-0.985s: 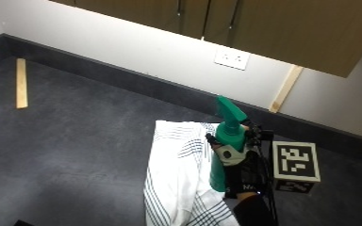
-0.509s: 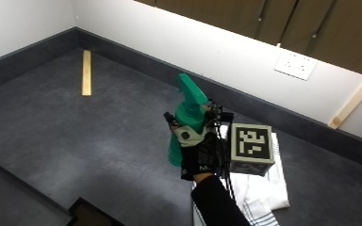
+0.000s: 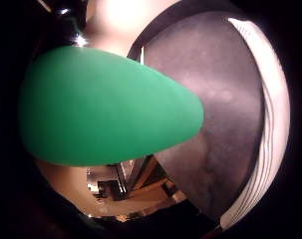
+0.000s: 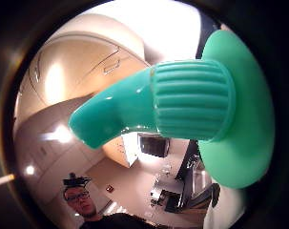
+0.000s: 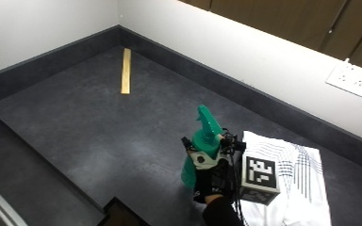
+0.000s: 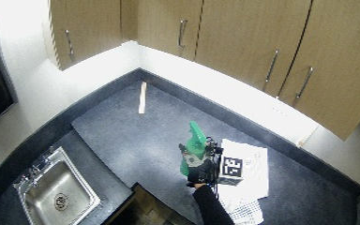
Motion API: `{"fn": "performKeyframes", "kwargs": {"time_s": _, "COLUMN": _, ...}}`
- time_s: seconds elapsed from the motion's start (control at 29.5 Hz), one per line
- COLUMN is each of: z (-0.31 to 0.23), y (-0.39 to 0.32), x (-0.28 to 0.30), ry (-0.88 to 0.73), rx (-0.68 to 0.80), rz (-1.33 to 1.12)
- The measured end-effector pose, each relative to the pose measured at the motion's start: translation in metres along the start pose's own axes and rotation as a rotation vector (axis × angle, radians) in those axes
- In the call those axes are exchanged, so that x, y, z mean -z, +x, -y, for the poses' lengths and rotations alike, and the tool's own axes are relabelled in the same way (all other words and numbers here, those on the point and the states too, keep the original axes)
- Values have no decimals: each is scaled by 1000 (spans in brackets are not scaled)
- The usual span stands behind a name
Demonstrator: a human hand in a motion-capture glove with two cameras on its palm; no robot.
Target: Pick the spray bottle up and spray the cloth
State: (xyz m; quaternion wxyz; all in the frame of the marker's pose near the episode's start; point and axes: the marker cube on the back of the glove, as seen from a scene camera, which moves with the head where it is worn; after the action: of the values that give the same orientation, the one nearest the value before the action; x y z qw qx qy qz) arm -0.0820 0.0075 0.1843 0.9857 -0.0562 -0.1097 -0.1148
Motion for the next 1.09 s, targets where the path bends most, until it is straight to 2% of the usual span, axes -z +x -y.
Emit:
{"fn": "performKeyframes", "kwargs": {"time_s": 0.24, "z": 6, "y": 34, "x": 19, "ry": 36, "rx": -7, "rz": -39}}
{"fn": "performKeyframes", "kwargs": {"time_s": 1.09, "z": 10, "y": 36, "x": 19, "ry": -50, "rx": 19, "rz": -109}}
